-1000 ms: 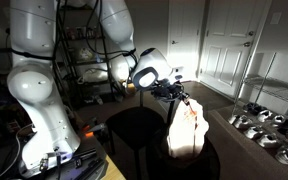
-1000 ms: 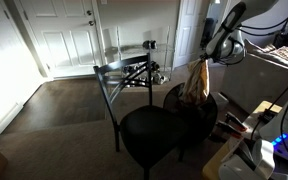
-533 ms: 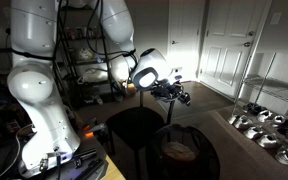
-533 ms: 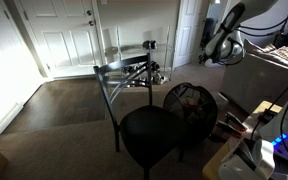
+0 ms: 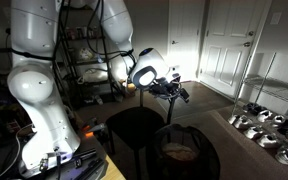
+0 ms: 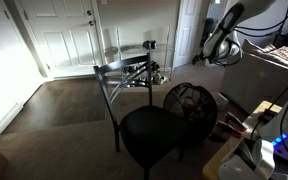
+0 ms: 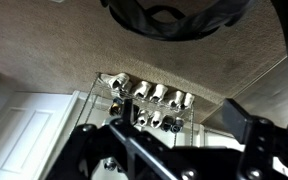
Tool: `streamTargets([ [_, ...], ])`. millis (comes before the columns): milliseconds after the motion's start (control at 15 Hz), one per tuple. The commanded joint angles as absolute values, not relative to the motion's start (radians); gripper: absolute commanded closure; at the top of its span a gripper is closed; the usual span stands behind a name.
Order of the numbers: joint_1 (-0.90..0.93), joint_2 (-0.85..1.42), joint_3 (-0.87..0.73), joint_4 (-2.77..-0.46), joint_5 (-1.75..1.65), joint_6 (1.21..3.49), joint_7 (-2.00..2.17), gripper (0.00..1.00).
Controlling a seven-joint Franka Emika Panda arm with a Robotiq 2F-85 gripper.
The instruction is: Put the peach t-shirt in the black bag.
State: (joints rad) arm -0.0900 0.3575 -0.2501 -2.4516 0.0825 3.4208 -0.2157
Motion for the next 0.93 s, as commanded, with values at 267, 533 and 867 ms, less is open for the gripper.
streamTargets([
  [267, -0.141, 0.359, -0.170, -2.452, 0.001, 3.418, -0.187, 0.00],
  [533, -0.135, 0.359, -0.180, -2.451, 0.002, 3.418, -0.189, 0.00],
  [867, -0.134, 0.359, -0.180, -2.451, 0.002, 3.418, -0.189, 0.00],
])
